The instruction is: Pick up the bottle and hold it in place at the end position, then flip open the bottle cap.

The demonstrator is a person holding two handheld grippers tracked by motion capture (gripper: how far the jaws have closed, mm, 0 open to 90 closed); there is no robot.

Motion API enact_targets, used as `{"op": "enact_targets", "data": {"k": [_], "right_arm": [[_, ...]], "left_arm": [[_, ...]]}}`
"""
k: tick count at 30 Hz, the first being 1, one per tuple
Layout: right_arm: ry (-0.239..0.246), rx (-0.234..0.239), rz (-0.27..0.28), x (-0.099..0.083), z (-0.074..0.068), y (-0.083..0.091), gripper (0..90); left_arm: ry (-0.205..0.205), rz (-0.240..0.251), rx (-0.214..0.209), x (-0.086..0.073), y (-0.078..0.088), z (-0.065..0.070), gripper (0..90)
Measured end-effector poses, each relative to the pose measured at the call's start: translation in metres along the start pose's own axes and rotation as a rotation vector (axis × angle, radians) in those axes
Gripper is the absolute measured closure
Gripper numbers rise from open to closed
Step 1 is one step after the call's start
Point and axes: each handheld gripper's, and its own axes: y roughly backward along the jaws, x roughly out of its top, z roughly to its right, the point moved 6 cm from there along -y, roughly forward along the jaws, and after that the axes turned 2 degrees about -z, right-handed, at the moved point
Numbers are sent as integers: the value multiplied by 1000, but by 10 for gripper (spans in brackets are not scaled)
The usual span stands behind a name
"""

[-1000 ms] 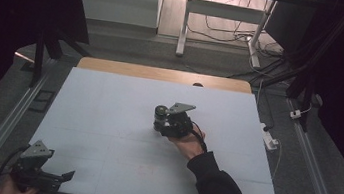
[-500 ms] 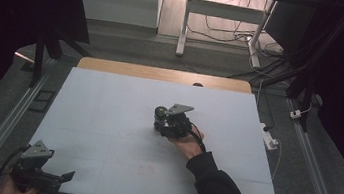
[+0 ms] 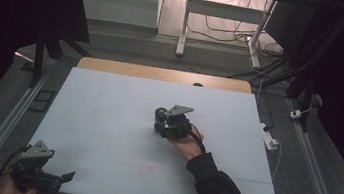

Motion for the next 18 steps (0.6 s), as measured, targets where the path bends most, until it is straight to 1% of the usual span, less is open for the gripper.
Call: {"op": "enact_targets", "data": {"k": [3,6,12,15,16,18], "right_arm": [[-1,2,-1,0,0,0,526],[-2,5,3,0,0,0,526],[-2,5,5,-1,1,0,526],[-2,7,6,-1,1,0,526],[-2,8,7,-1,1,0,526],[-2,9,7,-1,1,0,526]], "left_arm": [[2,5,-3,0,0,0,0],[15,24,-31,2,1,0,0],[13,39,-58,5,1,1,0],[8,43,-62,6,1,2,0],[-5,49,-69,7,1,2,0],[-12,52,-81,9,1,3,0]]}}
